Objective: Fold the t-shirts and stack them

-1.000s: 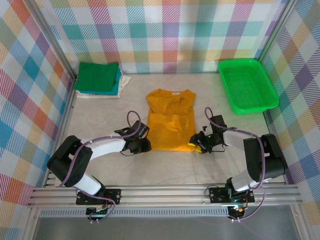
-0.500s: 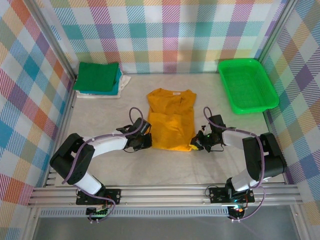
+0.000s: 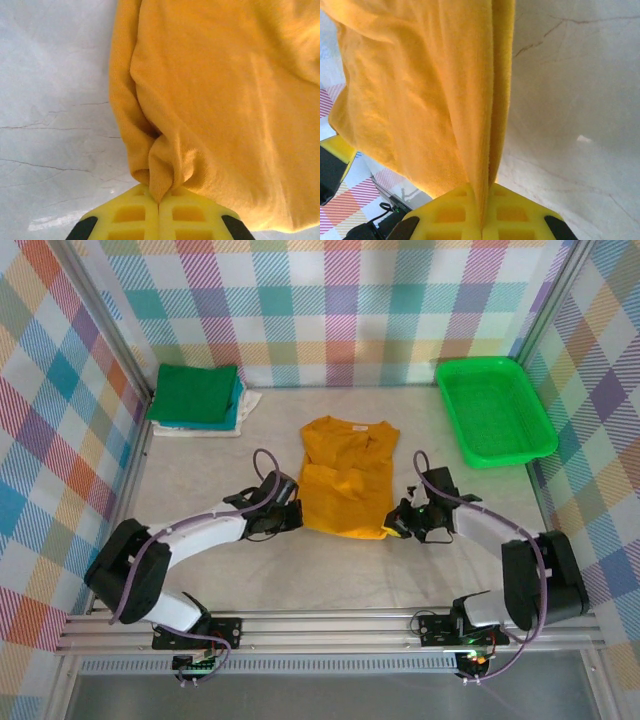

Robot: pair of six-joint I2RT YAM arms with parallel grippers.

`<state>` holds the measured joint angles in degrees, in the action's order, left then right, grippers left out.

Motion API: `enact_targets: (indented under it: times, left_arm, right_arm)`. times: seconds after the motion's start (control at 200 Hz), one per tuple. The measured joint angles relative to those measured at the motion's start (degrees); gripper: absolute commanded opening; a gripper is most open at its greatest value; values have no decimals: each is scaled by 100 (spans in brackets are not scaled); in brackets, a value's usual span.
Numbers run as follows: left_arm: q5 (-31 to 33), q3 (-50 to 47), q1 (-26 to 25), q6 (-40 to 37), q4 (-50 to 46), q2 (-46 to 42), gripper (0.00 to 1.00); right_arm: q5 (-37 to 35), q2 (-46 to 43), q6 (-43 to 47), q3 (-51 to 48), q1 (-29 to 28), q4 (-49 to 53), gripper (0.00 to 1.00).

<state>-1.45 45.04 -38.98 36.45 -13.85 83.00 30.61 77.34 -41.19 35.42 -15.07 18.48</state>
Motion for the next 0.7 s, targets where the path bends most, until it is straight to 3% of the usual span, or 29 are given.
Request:
enact_targets:
  times: [0.185,0.365,0.465,0.7]
  left_arm:
    - [0,-511,-688,52,-339,-415,0]
    - [90,-719,-1338,385,-1150,-1624,0]
    - [188,-197,-1386,352,-1541,-1950,0]
    - [411,1235,-1119,-120,-1707,-1668,0]
  right_arm:
    - [-39,-619,129,-481,-120,603,0]
    - [-105,-1502,197,-503,-326,1735,0]
    - [-125,-1556,328,46,-334,2358,0]
    - [-494,-1165,455,1801,-326,3005,0]
